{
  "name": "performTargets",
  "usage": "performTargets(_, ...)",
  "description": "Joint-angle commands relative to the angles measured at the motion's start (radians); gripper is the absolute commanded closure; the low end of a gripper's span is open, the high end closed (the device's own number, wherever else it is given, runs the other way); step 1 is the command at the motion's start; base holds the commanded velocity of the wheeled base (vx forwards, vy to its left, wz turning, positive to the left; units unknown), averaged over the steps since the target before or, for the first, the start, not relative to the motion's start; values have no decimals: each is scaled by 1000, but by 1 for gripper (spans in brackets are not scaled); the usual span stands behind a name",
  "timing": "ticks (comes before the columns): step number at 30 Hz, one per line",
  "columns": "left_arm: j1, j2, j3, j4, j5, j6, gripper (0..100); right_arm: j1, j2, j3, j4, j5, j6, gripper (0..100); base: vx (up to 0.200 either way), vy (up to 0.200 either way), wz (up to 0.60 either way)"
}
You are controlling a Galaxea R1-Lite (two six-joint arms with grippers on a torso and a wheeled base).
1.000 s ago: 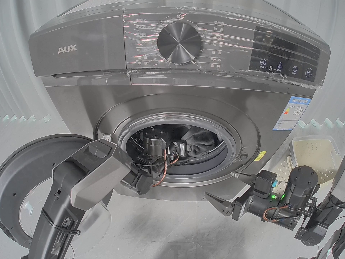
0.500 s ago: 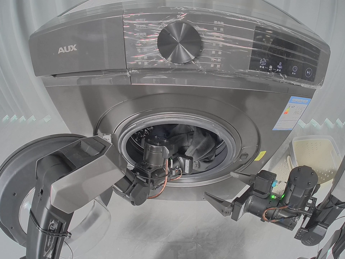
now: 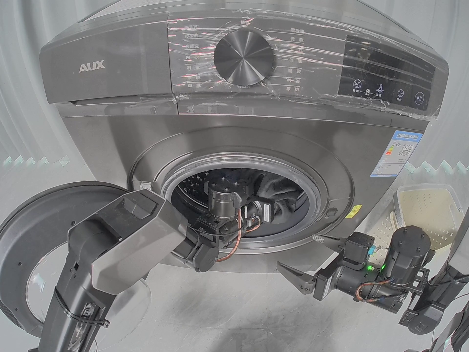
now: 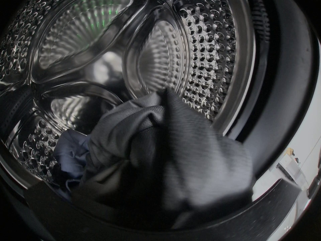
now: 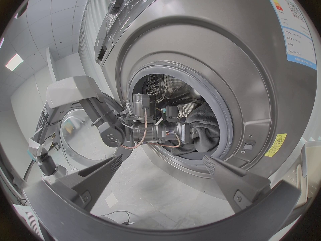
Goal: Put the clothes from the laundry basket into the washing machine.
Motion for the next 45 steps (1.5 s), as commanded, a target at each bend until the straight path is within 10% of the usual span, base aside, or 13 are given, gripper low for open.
performTargets(1, 18, 132, -199, -4, 93, 1, 100, 0, 5, -1, 0, 0, 0, 0, 0, 0, 0)
performTargets(9, 90, 212, -499, 22, 196, 1, 100, 0, 5, -1, 0, 0, 0, 0, 0, 0, 0)
performTargets(19, 113, 209, -528, 25, 204, 1, 100, 2, 14, -5, 0, 0, 2, 0, 0, 0, 0)
performTargets(20, 110, 206, -525, 25, 204, 1, 0, 0, 14, -3, 0, 0, 0, 0, 0, 0, 0)
performTargets(34, 41, -135, 166, 39, 41, 7, 0, 0, 14, -6, -2, 0, 2, 0, 0, 0, 0)
performTargets(45, 27, -156, 284, 28, -3, 65, 0, 2, 14, -8, 0, -2, 2, 0, 0, 0, 0)
